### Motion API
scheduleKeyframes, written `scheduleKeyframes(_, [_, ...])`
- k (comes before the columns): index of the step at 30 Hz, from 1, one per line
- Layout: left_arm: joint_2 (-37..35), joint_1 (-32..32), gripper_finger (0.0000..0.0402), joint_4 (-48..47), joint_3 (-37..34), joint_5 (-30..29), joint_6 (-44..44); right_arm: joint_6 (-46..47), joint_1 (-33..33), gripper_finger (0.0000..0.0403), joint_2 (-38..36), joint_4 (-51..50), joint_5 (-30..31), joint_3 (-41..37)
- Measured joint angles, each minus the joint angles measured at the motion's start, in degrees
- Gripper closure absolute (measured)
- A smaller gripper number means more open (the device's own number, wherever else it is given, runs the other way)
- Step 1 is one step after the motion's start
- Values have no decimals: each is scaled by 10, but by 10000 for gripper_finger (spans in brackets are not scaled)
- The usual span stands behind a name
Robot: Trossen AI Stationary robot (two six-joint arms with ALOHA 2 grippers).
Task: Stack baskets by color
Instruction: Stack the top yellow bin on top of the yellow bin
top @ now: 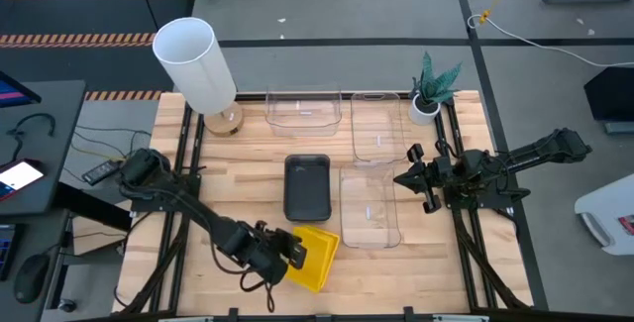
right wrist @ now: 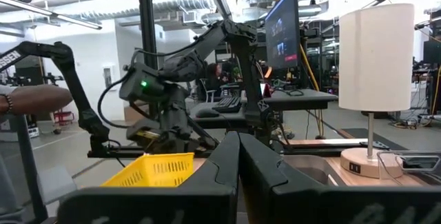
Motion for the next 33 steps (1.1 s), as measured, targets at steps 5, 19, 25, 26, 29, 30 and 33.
scheduleKeyframes(5, [1,-2,397,-7,0,82,1,0,0,386,0,0,0,0])
scheduleKeyframes(19, [1,-11,373,-67,0,218,-51,0,0,386,0,0,0,0])
scheduleKeyframes(25, [1,-11,313,-74,0,220,-63,0,0,386,0,0,0,0])
scheduleKeyframes(26, [1,-11,303,-74,0,221,-65,0,0,386,0,0,0,0])
scheduleKeyframes(29, [-1,-11,278,-76,3,221,-68,0,0,386,0,0,0,0])
scheduleKeyframes(30, [-2,-11,271,-78,7,222,-73,0,0,386,0,0,0,0])
scheduleKeyframes(33, [-4,-11,257,-85,29,223,-90,0,0,386,0,0,0,0])
